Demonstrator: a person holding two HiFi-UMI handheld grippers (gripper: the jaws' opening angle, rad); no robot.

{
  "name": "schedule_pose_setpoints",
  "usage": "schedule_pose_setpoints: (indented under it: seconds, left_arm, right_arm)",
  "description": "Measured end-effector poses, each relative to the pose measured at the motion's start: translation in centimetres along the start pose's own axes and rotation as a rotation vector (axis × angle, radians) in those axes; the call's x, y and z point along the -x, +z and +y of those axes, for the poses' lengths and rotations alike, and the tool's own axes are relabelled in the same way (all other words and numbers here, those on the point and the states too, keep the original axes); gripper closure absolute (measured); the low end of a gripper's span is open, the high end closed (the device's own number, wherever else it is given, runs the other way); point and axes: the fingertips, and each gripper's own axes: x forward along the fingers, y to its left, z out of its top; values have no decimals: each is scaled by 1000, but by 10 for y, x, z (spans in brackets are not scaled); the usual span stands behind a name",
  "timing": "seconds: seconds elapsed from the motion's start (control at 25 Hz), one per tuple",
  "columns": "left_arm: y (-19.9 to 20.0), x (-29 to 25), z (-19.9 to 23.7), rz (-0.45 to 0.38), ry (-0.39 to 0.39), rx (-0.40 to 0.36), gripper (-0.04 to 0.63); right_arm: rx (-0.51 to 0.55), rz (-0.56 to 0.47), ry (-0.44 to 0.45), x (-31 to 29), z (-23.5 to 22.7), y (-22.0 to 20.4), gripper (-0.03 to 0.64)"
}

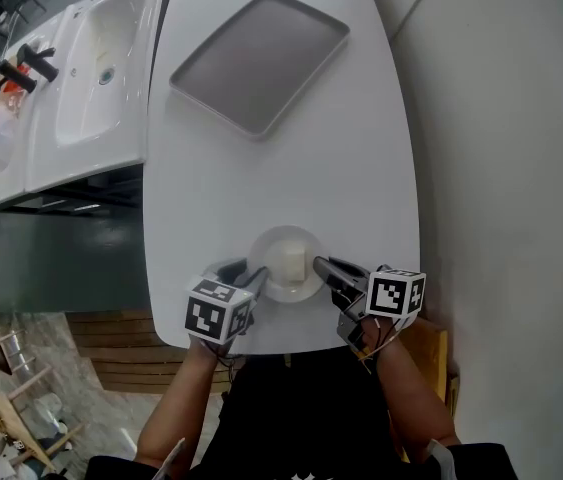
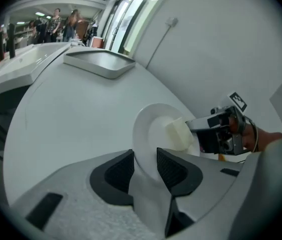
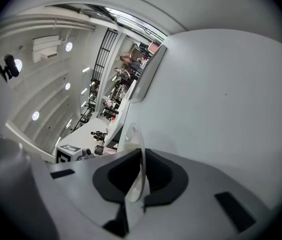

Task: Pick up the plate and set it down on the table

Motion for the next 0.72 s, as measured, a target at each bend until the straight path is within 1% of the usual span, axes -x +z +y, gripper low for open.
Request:
schedule_pose_setpoints:
  seconds: [0.12,0.24,0.36,0.52,0.72]
  left_arm:
    - [-5,-4,0,42,40,-34,462]
    - [-7,-6,0,58,71,-57,460]
    - [-9,-6,-2,80,111,-98,454]
    - [-8,-12,1,103,160,-156,448]
    - [-10,-12,0,150,225,-219,439]
  right_arm:
    - [17,22,-28,-2,-3,-1,598]
    - [46,44,-57,-3,-7,-3,598]
    - [77,61,-80,-4,-11,-5,598]
    - [137,79,-127,-7,-19,-6,589]
    - [227,137,-209,-8,-23,-11,568]
